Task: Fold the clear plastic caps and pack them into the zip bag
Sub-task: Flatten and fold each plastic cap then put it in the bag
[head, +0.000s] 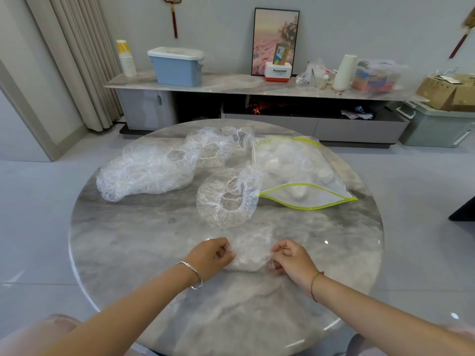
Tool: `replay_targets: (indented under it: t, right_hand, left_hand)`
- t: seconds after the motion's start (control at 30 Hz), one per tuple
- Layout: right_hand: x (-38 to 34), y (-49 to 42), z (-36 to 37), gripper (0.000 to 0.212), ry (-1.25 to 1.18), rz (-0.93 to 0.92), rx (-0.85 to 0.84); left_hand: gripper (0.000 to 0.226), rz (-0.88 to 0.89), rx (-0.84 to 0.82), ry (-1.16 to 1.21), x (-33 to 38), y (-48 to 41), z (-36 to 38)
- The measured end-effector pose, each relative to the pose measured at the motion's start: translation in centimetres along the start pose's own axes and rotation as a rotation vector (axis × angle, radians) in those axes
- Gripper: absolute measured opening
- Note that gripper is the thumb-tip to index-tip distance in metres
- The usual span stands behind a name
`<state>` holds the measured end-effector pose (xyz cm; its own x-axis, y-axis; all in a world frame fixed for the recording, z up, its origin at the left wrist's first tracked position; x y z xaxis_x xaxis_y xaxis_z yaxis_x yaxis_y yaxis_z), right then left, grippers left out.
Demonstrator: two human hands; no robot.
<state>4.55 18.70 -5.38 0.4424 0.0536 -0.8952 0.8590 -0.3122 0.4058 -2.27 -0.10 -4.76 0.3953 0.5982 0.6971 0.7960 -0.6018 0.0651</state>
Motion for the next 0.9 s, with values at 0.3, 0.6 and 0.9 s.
replay_targets:
  t: [0.3,0.6,0.9]
  right_hand:
    - [-4.3,4.1,3.4,0.039,1.017,-0.919,-0.003]
    - [1.0,2.0,4.0,0.088,1.272,-0.607,-0.215]
    - [-2.4,3.3,3.9,0.059,1.222,-0.828,0.013]
  left_hand:
    - [0.080,0.217,0.182,-0.335,3.5,0.8,-0.2]
    - [0.052,0.343,0.076,-0.583,3.1,1.5,2.6]
    - [0.059,0.381,-0.102,-0.771,1.4,1.4,4.2]
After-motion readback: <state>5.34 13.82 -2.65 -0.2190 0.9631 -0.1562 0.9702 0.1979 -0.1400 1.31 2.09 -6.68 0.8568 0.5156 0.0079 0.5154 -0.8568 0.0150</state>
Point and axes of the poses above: each hand's wrist, its own y-axis away from the middle knuckle, its own z-axis out of the palm, x = y × z, the point moved 8 cm from there along -y, towards the middle knuckle, and after that the axes turned 4 degrees about z, right-handed, at the moved point
